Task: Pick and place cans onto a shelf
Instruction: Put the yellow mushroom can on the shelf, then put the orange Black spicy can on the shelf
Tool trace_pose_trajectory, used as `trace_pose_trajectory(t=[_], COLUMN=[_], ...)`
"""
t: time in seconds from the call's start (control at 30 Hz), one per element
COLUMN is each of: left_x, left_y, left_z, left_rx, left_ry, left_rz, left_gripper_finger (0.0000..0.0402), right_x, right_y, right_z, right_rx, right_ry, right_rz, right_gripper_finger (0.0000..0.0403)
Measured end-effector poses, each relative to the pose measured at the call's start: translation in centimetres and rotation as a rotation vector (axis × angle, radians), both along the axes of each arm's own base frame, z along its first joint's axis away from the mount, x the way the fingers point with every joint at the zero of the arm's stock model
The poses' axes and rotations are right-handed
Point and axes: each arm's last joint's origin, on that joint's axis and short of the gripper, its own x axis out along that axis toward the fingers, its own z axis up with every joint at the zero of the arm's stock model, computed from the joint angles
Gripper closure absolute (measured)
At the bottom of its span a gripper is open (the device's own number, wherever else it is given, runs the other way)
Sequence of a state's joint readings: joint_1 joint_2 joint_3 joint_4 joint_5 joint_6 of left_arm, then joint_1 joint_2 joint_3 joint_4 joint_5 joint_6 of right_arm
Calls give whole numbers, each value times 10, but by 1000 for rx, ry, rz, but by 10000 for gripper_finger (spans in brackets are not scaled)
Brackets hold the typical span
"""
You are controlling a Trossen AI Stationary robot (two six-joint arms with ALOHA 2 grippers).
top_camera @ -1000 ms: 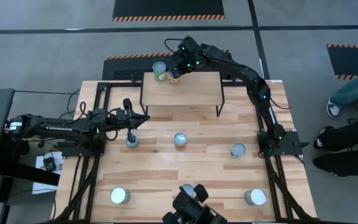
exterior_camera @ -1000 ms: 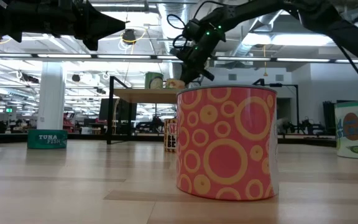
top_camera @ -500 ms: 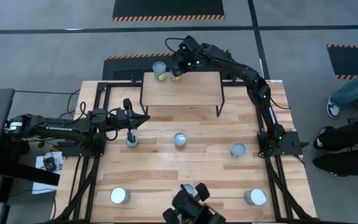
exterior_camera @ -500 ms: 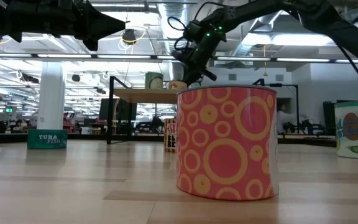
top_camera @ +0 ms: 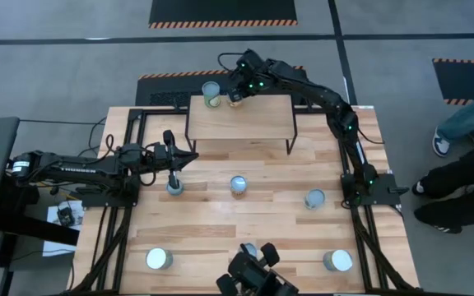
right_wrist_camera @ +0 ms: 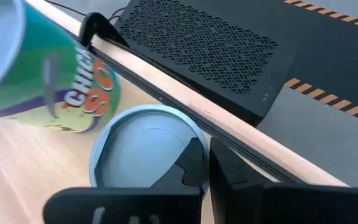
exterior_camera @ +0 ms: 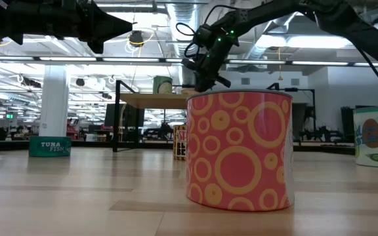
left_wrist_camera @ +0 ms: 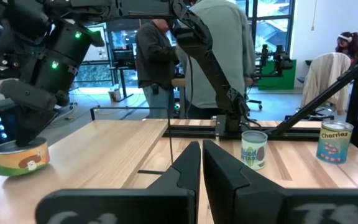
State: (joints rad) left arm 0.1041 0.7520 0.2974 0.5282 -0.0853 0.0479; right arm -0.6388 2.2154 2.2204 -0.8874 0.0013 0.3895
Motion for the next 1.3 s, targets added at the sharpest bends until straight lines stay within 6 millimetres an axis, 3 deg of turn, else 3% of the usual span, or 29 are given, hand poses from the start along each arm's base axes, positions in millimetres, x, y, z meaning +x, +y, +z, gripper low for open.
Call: trace_pose_trajectory(t=[0.4,1.03,1.17,1.3], left_x=[0,0,0,0], left_y=[0,0,0,0], left_z=[0,0,0,0], left_rx=[0,0,0,0], left_ry=[0,0,0,0], left_rz=[0,0,0,0], left_gripper_finger=[393,393,393,393], right_x=[2,5,3,-3], right_y=[1,3,3,9], right_z=[-4,-4,4,23], right_rx=[3,-3,-28,-64], right_ry=[-5,-16,-28,-22], right_rz=[2,-1,8,52], right_gripper_finger=[381,286,268,275])
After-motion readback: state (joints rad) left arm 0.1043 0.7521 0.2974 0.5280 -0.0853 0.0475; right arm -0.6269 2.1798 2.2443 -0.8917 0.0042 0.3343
